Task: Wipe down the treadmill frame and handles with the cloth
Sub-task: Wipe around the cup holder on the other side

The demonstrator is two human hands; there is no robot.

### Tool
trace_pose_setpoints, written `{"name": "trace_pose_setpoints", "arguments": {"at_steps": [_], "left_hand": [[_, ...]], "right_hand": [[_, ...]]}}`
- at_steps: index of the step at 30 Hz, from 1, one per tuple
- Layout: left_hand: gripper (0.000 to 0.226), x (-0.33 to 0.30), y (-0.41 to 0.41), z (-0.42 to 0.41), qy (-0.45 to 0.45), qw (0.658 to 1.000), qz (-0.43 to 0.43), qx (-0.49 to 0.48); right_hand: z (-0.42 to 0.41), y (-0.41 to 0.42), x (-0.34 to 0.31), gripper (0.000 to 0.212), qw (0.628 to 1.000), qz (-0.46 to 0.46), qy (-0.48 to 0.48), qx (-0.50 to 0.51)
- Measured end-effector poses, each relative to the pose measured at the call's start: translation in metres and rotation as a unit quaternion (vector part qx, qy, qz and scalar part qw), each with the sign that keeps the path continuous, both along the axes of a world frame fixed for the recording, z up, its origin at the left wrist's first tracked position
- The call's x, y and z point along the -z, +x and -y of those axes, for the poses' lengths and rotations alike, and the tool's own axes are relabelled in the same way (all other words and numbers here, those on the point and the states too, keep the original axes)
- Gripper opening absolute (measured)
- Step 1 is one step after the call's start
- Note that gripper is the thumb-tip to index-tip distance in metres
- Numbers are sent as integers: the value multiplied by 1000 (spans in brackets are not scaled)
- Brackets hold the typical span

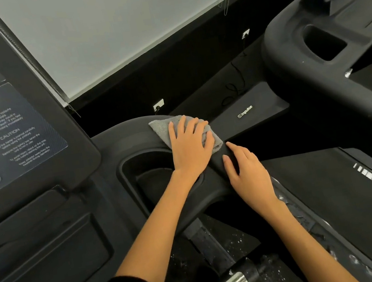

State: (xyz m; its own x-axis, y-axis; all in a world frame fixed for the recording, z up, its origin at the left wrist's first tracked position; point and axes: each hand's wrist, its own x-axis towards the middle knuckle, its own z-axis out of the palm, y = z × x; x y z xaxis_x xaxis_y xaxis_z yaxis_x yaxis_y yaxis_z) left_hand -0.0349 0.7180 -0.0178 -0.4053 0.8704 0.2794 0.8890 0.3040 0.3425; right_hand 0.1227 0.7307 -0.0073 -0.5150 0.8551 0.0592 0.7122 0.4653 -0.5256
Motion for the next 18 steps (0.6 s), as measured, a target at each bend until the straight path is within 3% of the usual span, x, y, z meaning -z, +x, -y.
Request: {"name": "trace_pose_setpoints", "arguments": {"at_steps": [6,11,14,18], "left_hand": [[44,7,24,28,3,983,-28,182],[50,5,-13,27,-57,947,-76,307],[48,5,-27,17,-68,955,-93,273],[47,5,-9,8,-30,993,-23,114]], "right_hand": [[7,28,-5,47,1000,10,-21,2],[16,44,-5,55,1000,22,-20,-6],[19,46,-5,55,1000,14,-23,0],[21,47,-5,54,1000,9,-24,7]]}}
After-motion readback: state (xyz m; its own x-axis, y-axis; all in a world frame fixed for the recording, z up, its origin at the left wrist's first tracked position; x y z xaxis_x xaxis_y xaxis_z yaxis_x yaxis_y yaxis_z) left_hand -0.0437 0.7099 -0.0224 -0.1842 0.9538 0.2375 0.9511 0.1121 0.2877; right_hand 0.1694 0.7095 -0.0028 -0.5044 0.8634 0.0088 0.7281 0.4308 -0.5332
